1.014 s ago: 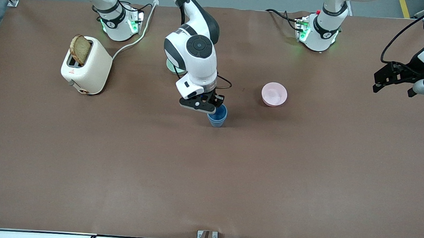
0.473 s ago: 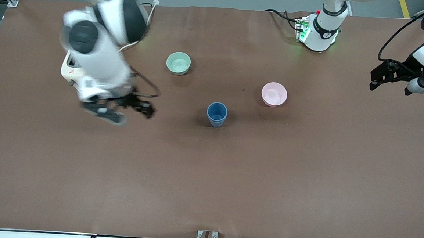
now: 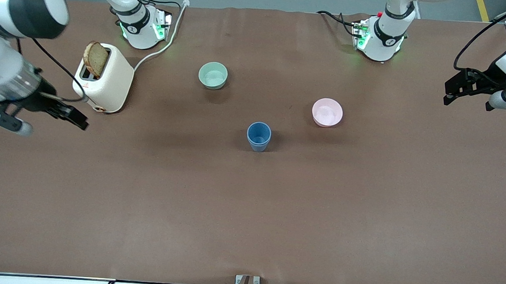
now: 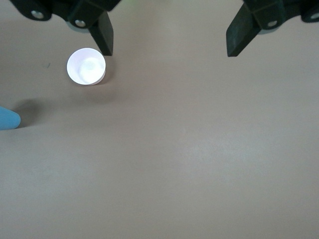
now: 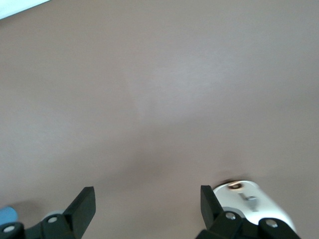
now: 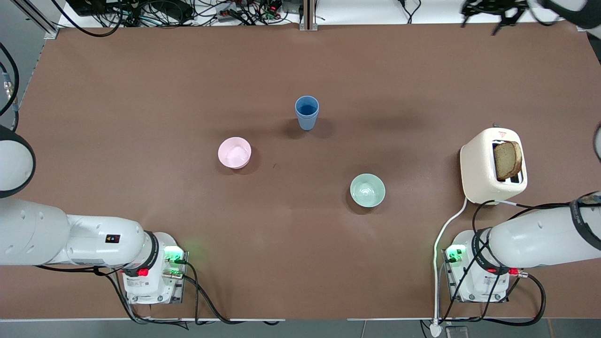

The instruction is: Stack blue cups with both arms

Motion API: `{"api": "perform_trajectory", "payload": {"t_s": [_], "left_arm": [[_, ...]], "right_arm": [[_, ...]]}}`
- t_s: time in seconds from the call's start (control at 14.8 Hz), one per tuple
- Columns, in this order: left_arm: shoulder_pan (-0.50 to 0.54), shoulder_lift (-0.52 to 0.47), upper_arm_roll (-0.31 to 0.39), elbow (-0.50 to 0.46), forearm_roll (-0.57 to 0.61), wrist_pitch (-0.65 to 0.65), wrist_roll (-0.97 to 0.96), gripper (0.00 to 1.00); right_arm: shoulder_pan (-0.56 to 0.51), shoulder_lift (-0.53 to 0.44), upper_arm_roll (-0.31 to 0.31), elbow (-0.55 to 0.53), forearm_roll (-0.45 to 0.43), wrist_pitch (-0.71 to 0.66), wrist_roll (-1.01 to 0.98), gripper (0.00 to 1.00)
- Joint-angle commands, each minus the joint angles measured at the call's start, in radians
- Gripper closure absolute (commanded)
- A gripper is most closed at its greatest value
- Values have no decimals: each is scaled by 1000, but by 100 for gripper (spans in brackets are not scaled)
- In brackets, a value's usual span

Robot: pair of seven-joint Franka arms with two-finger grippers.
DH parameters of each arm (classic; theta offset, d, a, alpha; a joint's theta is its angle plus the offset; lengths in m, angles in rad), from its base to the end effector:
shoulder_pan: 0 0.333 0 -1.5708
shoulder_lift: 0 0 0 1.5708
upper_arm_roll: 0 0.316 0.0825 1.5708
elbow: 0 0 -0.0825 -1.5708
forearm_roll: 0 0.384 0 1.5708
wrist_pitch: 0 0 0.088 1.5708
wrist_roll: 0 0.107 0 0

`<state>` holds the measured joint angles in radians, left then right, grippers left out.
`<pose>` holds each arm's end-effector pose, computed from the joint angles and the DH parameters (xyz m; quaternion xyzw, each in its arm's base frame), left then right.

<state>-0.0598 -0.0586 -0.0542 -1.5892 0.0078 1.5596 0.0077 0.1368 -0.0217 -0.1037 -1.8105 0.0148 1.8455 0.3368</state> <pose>0.5318 -0.0610 0.6467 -0.9980 0.0607 -0.0147 0.0047 0.5620 0.0193 0.5463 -0.9878 0.1530 -0.0263 0.0134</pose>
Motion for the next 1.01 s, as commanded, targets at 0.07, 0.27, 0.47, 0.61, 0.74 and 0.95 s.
{"api": "perform_trajectory", "payload": {"t_s": [0.07,0.27,0.47,0.61,0.74,0.95], "left_arm": [[0,13,-6,28,15,-23,6,0],[-2,39,-6,64,15,-24,8,0],[1,45,-6,69,15,-24,8,0],[3,45,-6,69,15,-24,8,0],[5,45,-6,69,15,-30,9,0],[8,45,-6,69,15,-30,9,0]], "right_arm": [[-91,-104,22,1,-9,-96,-180,6],[-131,-78,22,204,-10,-247,-200,0],[-151,-15,22,377,-18,-406,-234,0],[-167,23,22,445,-21,-477,-236,0],[-168,23,24,439,-18,-500,-245,0],[-160,-7,38,366,-18,-517,-243,0]]}}
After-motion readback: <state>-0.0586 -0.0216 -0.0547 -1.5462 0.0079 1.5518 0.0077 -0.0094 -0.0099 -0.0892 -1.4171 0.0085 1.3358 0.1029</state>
